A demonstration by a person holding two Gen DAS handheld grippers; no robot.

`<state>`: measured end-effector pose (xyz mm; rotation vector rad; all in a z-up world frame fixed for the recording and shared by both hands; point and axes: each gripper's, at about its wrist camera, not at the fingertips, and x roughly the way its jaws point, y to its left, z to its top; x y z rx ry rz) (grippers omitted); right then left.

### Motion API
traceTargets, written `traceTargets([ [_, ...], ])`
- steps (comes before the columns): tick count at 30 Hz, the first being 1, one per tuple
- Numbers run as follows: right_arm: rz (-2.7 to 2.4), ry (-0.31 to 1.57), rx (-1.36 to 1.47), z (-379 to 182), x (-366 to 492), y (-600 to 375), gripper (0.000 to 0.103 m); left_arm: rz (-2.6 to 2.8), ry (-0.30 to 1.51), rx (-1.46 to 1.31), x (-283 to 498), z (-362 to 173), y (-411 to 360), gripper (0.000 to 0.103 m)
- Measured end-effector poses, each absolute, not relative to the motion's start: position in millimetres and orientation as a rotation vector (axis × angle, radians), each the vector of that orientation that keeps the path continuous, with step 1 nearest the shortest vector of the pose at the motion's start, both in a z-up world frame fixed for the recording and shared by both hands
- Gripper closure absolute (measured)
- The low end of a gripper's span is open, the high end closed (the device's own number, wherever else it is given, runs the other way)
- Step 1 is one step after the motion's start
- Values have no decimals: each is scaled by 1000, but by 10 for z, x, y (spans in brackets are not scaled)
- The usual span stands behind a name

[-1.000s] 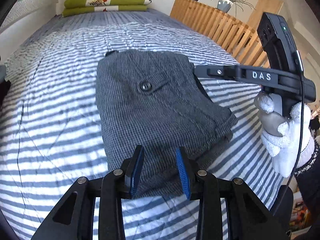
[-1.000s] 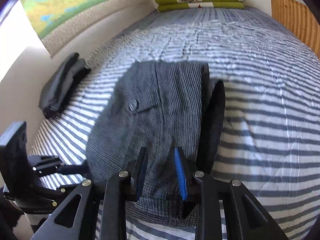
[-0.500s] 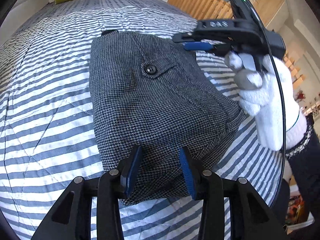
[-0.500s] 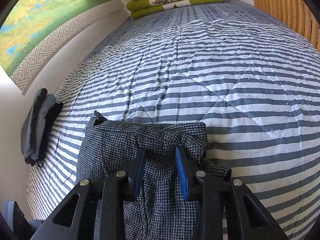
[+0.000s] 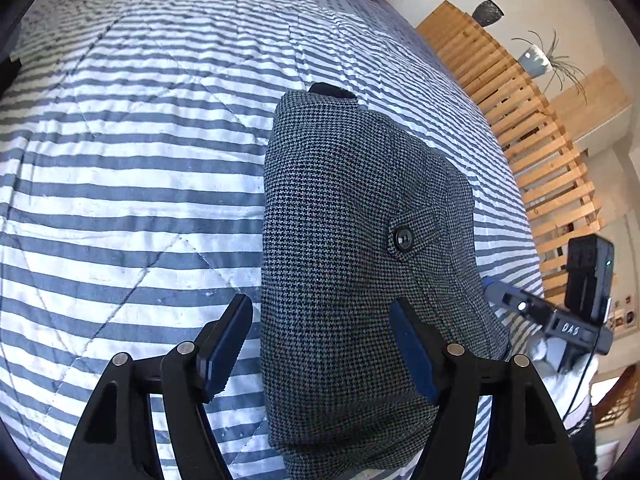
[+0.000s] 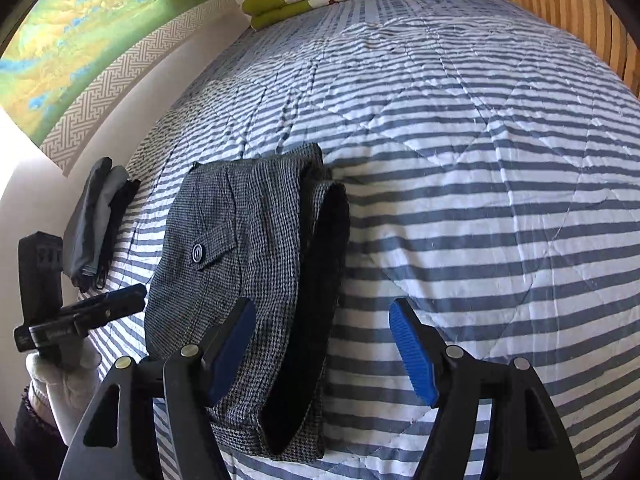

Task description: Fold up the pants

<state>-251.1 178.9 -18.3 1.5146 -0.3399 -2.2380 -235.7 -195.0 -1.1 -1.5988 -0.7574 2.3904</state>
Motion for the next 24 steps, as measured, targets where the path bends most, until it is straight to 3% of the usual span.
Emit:
traceTargets([
  [3,-2167,-397,1586,-410,-2553,1753,36,2370,-816,-1628,-2429,-125,-2004,28],
  [8,-2107,-502,1563,-534,-2631,1752,33,2387,-758,-1625,-2504,-214,-1961,30],
  [9,-2103,-516,1553,-540,-2639,1749,33,2388,-741,-1624,-2517,-219,-1935,34],
  [10,-2096,-518,1546,-545,-2644,1734,33,2387,-727,-1628,-2528,-227,-1905,44],
  [13,-2087,-496,1543,-547,-2665,1671,48,2412,-686,-1629,-2528,-217,-1829,57],
  [15,-2044,-528,1559,-594,-2689,1630,67,2431,-657,-1636,-2524,-203,-1791,62],
  [20,-2075,-510,1556,-574,-2675,1500,77,2493,-566,-1618,-2460,-94,-1655,82],
  [24,-2175,-434,1526,-444,-2579,1398,83,2533,-520,-1578,-2353,61,-1579,89],
])
